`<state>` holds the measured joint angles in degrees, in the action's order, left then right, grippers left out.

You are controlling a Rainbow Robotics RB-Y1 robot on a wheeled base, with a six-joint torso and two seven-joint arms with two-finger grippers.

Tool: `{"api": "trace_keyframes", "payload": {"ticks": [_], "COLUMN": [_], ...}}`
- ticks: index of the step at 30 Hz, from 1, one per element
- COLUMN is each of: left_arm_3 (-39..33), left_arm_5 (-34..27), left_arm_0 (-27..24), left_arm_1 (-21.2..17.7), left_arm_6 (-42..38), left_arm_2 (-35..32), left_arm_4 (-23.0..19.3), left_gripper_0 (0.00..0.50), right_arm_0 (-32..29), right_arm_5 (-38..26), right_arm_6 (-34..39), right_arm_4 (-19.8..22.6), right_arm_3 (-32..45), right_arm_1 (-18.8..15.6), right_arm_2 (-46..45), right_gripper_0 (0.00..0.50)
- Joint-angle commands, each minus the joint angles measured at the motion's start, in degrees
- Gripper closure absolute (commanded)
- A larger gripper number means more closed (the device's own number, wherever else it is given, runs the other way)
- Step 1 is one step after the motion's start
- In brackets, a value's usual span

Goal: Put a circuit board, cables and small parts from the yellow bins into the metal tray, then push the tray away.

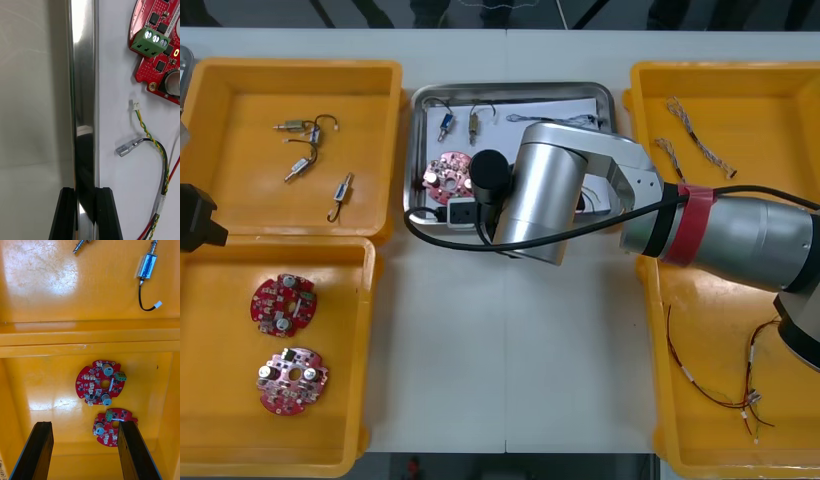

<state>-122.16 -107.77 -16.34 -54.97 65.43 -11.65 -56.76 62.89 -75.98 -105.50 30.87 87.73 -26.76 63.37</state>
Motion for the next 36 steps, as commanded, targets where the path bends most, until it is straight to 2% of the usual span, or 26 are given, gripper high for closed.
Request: {"api": "trace_keyframes", "payload": {"ticks": [1, 18, 36], "left_arm_3": [-1.6, -1.6, -1.6], "left_arm_5": [0.5, 0.5, 0.5], "left_arm_0": [1.0, 1.0, 1.0], "left_arm_1": [-2.6, -2.6, -2.6], "left_arm_6": [2.3, 2.3, 2.3], "left_arm_2": [-1.8, -1.8, -1.8], "left_arm_4": [-0.5, -0.5, -0.5], "left_gripper_0": [0.000, 0.000, 0.000], "right_arm_0": [2.9, 5.3, 6.5], "right_arm_5": [0.8, 6.2, 10.8], "right_arm_6": [-1.5, -3.7, -5.5], "right_arm_4": [-1.7, -2.7, -3.4], "right_arm_3": [-0.6, -7.3, -11.5], "right_arm_1": [1.7, 3.3, 3.4], "right_arm_2": [-3.1, -5.4, -6.1], "right_gripper_0": [0.500, 0.500, 0.500]}}
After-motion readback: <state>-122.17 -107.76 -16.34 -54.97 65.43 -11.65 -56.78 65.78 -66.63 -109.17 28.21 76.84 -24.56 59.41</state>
